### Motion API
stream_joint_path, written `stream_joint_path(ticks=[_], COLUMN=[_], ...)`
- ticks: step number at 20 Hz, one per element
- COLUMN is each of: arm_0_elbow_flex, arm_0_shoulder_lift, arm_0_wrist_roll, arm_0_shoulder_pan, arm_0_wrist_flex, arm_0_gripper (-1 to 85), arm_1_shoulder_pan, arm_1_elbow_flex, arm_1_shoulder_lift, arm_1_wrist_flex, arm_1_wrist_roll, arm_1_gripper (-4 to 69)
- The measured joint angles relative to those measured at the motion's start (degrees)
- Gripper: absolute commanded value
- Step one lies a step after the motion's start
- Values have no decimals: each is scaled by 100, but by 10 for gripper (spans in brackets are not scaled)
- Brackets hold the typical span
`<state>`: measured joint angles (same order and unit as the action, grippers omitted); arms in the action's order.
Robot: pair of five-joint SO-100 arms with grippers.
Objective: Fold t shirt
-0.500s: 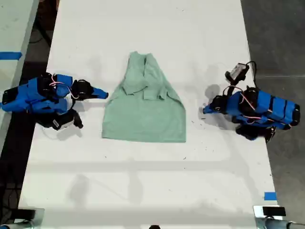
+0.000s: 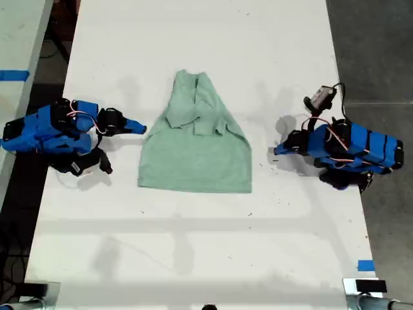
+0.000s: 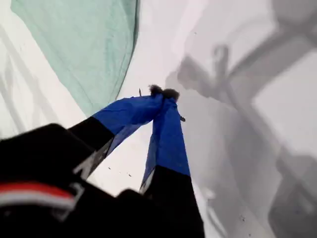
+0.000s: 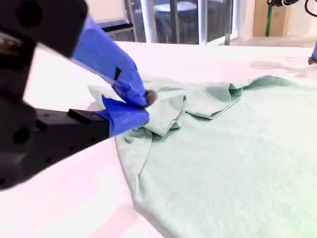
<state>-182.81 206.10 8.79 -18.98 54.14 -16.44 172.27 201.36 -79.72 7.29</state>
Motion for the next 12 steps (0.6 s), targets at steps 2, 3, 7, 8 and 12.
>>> stream_joint_path(ticks=[2, 3, 7, 8, 12], arm_0_elbow_flex=[0, 0, 0, 0, 0], arm_0_shoulder_lift=[0, 0, 0, 0, 0], arm_0_wrist_roll=[0, 0, 0, 0, 0], arm_0_shoulder_pan=[0, 0, 0, 0, 0], arm_0_wrist_flex=[0, 0, 0, 0, 0], arm_0_gripper=[-2, -2, -2, -2, -2], arm_1_shoulder_pan=[0, 0, 220, 281, 396], arm_1_elbow_flex=[0, -114, -2197, -3032, -5265], arm_1_shoulder_lift=[-35, -229, -3340, -4509, -7726], arm_1_wrist_flex=[123, 176, 861, 888, 940], arm_1_wrist_roll=[123, 220, 185, 97, -211], arm_1_gripper=[-12, -12, -14, 76, 282])
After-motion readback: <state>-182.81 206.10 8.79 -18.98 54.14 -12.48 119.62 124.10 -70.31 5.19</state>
